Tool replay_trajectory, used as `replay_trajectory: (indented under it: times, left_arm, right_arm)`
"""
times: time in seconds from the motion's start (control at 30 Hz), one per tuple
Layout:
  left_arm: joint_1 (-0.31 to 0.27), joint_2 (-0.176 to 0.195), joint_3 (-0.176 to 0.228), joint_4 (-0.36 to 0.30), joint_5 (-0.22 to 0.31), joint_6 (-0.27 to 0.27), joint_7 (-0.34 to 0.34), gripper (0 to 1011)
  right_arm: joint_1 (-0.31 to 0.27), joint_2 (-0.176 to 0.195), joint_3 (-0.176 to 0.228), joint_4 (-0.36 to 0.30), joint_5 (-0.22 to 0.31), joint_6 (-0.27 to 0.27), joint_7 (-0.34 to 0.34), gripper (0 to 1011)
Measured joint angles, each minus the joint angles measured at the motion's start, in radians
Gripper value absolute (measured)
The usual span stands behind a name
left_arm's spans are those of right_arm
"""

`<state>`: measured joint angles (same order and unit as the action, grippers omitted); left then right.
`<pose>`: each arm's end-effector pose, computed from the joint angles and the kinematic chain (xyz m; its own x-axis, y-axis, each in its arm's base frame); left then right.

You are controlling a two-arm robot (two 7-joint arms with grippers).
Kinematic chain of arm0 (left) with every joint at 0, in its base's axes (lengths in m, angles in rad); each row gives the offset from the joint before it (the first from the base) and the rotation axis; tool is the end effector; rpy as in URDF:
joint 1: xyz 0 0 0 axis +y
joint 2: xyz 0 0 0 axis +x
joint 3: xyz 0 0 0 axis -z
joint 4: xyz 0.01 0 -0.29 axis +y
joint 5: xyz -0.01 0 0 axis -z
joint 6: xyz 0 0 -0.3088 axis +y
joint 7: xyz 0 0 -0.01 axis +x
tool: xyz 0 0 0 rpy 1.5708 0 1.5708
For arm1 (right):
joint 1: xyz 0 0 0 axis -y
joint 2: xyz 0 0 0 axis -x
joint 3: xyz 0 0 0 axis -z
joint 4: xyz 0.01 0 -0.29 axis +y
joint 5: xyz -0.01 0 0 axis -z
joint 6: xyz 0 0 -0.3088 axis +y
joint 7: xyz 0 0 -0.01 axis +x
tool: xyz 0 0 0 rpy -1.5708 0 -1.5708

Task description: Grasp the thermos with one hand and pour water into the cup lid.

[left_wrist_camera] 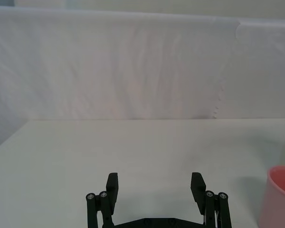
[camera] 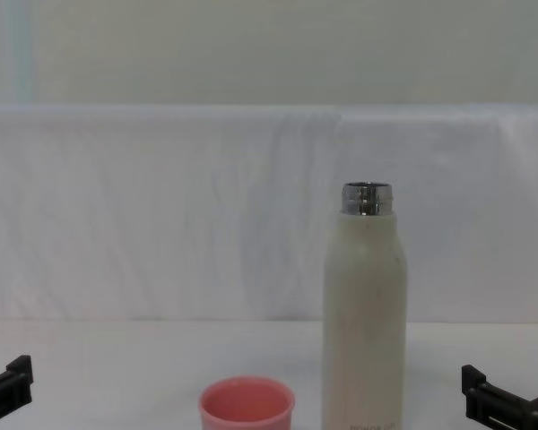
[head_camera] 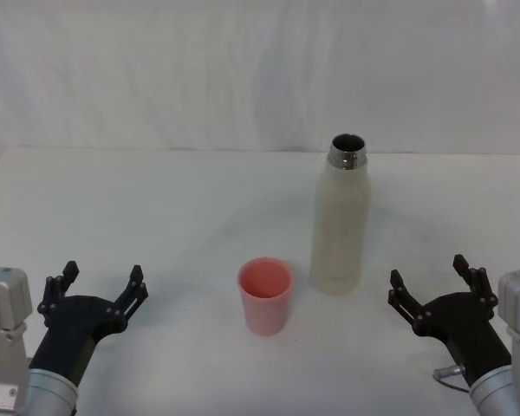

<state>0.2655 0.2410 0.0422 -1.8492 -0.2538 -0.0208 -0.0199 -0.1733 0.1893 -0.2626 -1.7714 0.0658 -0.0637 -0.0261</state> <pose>0.2529 0.0375 -0.2853 0.1246 0.9917 -0.0326 -0.9921 0.1240 -0.0176 0.2658 0.0383 -0.2976 0.2628 -0.9625 0.0676 0.9627 0.2662 0.0477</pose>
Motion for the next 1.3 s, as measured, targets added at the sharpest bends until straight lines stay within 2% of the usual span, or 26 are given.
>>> replay_trajectory:
  times: [1.3]
  left_arm:
    - [0.000,0.000,0.000,0.000,0.000,0.000,0.000,1001]
  right_arm:
    - [0.000,0.000,0.000,0.000,0.000,0.000,0.000,1000]
